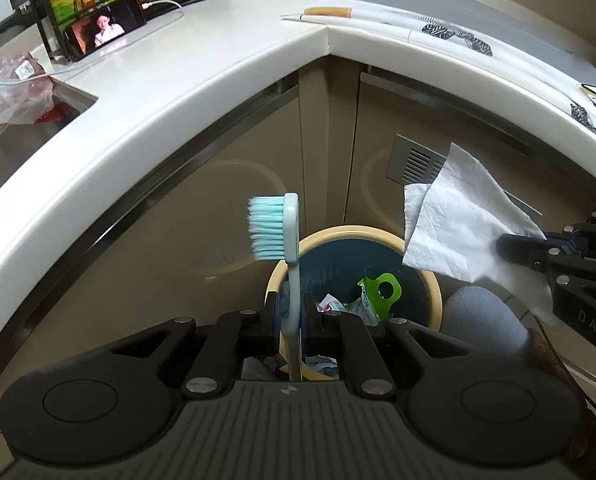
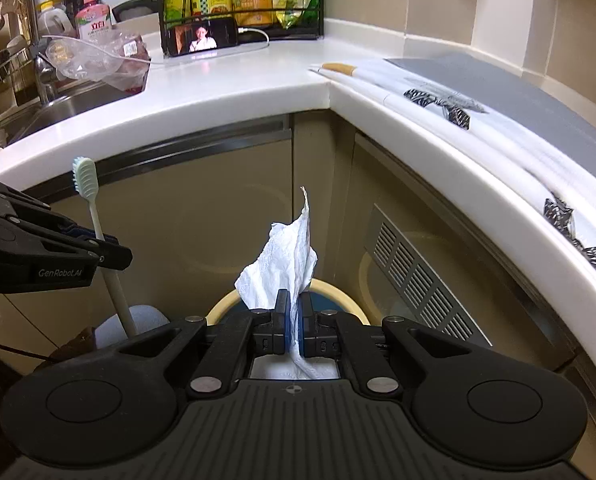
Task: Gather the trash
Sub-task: 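Carry the toothbrush and tissue down into the cabinet above the bin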
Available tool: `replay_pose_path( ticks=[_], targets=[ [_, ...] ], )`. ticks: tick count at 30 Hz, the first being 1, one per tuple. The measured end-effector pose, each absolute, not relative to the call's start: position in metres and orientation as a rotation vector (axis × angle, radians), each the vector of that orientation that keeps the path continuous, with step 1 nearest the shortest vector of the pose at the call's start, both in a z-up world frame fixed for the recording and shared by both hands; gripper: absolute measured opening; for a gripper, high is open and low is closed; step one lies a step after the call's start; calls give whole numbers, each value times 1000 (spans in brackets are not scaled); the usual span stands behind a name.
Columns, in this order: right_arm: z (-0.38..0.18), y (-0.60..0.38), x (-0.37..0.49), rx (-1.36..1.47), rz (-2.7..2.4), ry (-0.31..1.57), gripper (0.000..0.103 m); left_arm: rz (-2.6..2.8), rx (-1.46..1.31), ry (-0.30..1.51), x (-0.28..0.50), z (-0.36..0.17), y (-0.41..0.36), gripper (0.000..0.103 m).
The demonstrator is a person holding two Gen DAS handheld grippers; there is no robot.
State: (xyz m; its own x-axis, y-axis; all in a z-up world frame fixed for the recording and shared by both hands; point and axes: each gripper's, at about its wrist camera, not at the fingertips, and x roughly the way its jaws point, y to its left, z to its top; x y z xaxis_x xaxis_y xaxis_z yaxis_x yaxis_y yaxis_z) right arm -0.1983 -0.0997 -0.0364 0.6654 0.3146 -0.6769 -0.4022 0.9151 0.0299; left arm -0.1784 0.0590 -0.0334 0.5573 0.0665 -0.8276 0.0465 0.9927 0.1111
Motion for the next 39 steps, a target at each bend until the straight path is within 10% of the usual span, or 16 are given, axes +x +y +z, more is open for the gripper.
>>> replay_pose_path(
  ticks=[39],
  targets=[
    [-154,-84,-86,-103,329,1015,4,12,135,1293,-50,-170,37,10]
  ],
)
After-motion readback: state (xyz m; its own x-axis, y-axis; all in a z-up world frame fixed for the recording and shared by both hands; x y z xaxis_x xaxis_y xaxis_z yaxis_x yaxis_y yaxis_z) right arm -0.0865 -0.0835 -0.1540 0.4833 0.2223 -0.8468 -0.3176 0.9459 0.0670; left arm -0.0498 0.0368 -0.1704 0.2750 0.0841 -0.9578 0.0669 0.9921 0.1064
